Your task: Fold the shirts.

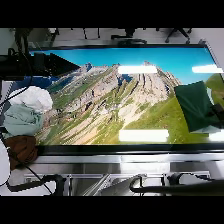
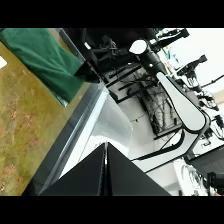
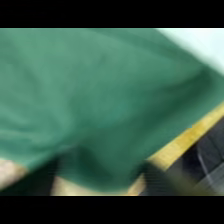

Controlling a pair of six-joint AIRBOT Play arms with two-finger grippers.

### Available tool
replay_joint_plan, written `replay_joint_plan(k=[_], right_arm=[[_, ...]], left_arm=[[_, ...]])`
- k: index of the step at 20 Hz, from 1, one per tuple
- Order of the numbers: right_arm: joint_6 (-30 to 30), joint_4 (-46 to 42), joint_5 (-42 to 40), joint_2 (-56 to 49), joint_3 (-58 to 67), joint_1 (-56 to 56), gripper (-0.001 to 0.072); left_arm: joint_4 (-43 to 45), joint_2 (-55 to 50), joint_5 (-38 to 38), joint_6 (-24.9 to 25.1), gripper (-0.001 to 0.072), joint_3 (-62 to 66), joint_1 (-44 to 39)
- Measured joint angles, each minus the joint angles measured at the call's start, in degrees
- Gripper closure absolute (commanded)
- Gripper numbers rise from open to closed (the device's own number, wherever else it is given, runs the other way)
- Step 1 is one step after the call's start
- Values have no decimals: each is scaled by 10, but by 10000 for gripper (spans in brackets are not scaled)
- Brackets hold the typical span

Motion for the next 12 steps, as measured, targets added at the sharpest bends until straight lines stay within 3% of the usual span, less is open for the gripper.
replay_joint_plan(k=[8, 9, 10, 11, 12], right_arm=[[-42, -51, 32, 17, 86, 8, 32], [-47, -43, 30, 21, 105, 14, 223], [-52, -32, 27, 26, 122, 25, 488], [-58, -22, 26, 31, 133, 38, 555], [-62, -12, 24, 35, 141, 53, 555]], left_arm=[[19, -1, 1, 0, 691, 1, -9], [21, -1, 1, 0, 692, 4, -8], [22, -1, 2, 0, 693, 9, -5], [22, -1, 2, 0, 694, 15, -2], [23, 0, 4, 0, 695, 20, 0]])
